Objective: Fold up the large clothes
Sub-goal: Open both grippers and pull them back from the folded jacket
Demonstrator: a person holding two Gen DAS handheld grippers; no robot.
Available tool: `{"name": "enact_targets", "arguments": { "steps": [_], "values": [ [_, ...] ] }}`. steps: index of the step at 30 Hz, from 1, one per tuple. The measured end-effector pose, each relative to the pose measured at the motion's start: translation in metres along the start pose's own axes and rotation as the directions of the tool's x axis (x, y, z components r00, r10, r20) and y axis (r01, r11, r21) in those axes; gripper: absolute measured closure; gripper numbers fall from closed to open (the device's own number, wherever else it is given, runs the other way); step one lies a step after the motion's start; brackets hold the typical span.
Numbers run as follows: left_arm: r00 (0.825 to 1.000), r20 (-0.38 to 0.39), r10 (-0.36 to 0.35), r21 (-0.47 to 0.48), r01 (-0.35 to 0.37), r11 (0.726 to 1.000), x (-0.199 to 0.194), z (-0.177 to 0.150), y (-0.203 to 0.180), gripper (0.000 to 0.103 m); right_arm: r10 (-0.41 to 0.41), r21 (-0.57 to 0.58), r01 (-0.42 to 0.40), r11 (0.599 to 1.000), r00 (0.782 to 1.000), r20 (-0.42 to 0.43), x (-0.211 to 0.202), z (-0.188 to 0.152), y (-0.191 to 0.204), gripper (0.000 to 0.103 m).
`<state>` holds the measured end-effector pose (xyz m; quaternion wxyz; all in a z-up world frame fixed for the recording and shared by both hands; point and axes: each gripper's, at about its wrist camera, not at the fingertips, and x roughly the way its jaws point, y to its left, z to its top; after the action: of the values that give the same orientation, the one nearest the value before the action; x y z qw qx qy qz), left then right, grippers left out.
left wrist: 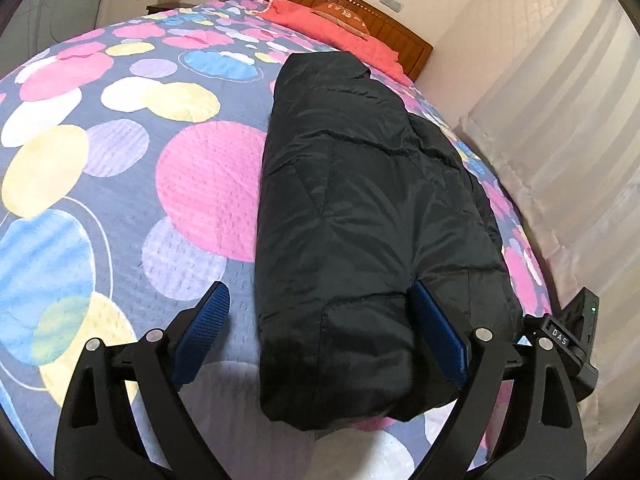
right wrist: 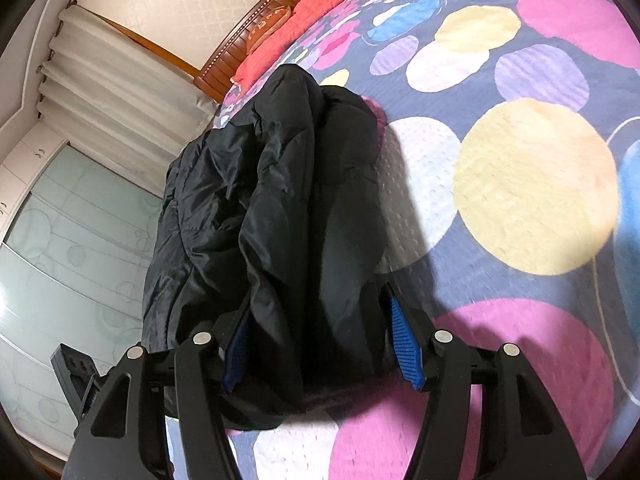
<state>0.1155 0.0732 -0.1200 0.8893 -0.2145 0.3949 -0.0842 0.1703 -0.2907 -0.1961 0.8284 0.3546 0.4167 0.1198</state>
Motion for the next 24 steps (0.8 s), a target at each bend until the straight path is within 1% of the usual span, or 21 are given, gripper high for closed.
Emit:
{"name": "enact_targets", "arguments": {
  "steps": [4,6,11,15,20,22,23,24],
  "values": [
    [1.0,0.001,0.022,-0.002,-0.022,1.0,-0.004,-0.003,0.001,0.012,-0.016,-0.001,0.016,1.0,1.0,0.007,-0.009,-0.005,0.0,0.042],
    [0.999,0.005,0.043,0.01,-0.043,0.999,-0.008,-0.005,-0.001,0.011,-0.035,-0.005,0.035,0.999,0.999,0.011,-0.014,-0.008,0.001,0.039],
    [0.995,0.021,0.095,0.05,-0.096,0.994,-0.016,-0.01,-0.009,0.011,-0.069,-0.019,0.069,0.997,0.997,0.023,-0.026,-0.016,0.002,0.038],
    [0.989,0.04,0.141,0.083,-0.144,0.986,-0.026,-0.018,-0.015,0.011,-0.111,-0.041,0.113,0.993,0.993,0.04,-0.037,-0.023,0.009,0.037],
    [0.98,0.065,0.187,0.113,-0.193,0.975,-0.038,-0.026,-0.022,0.011,-0.193,-0.103,0.201,0.974,0.977,0.086,-0.053,-0.032,0.024,0.037],
    [0.974,0.075,0.213,0.128,-0.221,0.967,-0.044,-0.029,-0.026,0.011,-0.237,-0.137,0.252,0.958,0.965,0.115,-0.062,-0.037,0.033,0.036],
    [0.97,0.082,0.227,0.136,-0.236,0.962,-0.047,-0.031,-0.028,0.011,-0.256,-0.149,0.274,0.95,0.958,0.126,-0.064,-0.038,0.037,0.033],
    [0.967,0.09,0.24,0.142,-0.251,0.958,-0.05,-0.032,-0.03,0.011,-0.287,-0.171,0.31,0.935,0.947,0.145,-0.067,-0.041,0.044,0.029]
  ]
}}
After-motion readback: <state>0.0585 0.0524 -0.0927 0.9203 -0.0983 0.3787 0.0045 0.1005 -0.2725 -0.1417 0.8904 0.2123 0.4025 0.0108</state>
